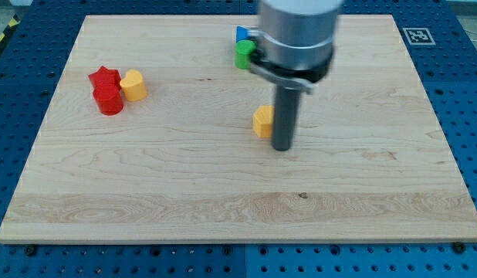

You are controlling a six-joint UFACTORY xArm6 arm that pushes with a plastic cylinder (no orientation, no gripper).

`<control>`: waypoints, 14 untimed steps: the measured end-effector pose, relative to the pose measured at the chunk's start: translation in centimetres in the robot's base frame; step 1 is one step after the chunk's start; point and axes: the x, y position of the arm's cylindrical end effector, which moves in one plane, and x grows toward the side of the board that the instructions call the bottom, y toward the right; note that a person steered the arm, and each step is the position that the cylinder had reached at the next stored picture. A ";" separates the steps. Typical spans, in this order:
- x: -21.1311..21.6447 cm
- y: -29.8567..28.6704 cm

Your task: Place the yellow hexagon towards the bottom of the yellow heart

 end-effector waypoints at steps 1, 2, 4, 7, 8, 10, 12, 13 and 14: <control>1.5 2.4; -1.8 2.4; -2.1 -1.5; -4.8 -1.6; -6.0 -1.6; -6.4 -2.7; -6.4 -5.3; -6.4 -6.1; -6.4 -8.2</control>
